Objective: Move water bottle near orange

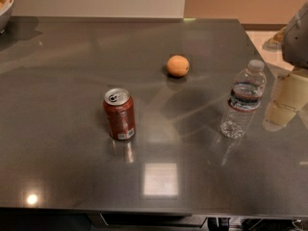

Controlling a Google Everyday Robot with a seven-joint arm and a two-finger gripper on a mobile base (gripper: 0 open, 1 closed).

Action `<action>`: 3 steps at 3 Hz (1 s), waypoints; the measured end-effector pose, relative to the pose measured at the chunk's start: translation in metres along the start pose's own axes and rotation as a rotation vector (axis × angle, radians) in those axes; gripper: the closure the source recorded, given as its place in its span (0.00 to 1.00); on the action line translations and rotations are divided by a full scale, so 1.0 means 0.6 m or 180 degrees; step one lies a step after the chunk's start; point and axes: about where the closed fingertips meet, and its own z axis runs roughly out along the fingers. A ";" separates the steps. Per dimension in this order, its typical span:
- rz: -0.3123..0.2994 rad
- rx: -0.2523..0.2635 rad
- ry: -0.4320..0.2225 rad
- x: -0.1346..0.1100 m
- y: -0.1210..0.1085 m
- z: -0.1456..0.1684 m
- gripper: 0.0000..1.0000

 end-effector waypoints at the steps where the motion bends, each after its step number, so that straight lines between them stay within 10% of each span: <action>1: 0.0000 -0.0009 -0.0032 -0.001 -0.006 -0.001 0.00; 3: 0.0128 -0.0171 -0.0401 0.002 -0.051 0.042 0.00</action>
Offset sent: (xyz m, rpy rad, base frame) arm 0.0397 -0.0100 -0.0174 0.1308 0.0510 0.0150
